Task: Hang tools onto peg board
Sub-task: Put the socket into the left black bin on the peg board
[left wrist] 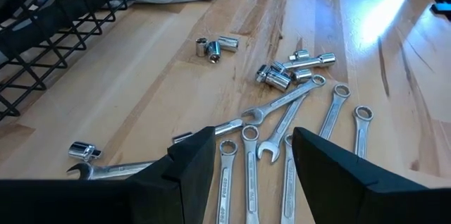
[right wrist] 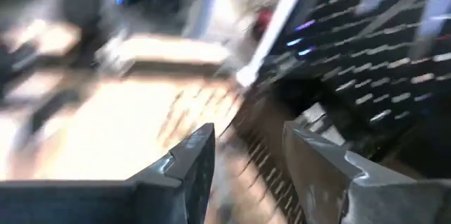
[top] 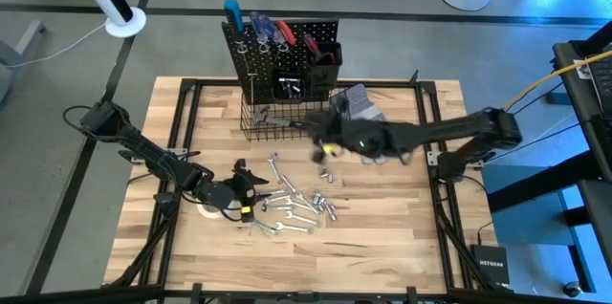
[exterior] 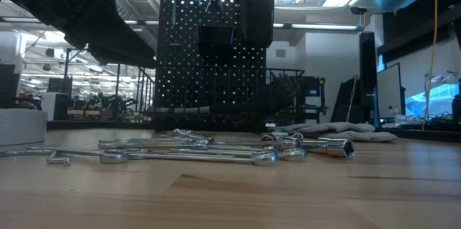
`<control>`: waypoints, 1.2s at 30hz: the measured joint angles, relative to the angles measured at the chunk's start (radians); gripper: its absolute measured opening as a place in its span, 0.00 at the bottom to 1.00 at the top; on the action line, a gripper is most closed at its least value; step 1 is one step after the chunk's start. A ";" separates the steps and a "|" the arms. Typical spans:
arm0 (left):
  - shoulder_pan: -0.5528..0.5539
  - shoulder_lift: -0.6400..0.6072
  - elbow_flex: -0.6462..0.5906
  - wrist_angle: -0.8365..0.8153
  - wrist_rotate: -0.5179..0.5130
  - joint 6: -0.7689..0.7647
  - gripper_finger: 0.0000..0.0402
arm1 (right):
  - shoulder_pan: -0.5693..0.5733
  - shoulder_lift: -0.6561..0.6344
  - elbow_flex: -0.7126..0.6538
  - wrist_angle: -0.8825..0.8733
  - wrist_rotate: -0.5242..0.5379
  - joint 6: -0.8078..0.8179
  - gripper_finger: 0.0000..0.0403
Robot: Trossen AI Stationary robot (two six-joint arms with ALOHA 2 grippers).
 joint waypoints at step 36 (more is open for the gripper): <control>-0.001 0.000 0.000 0.027 0.001 0.001 0.45 | 0.130 0.026 -0.467 -0.039 -0.255 0.382 0.63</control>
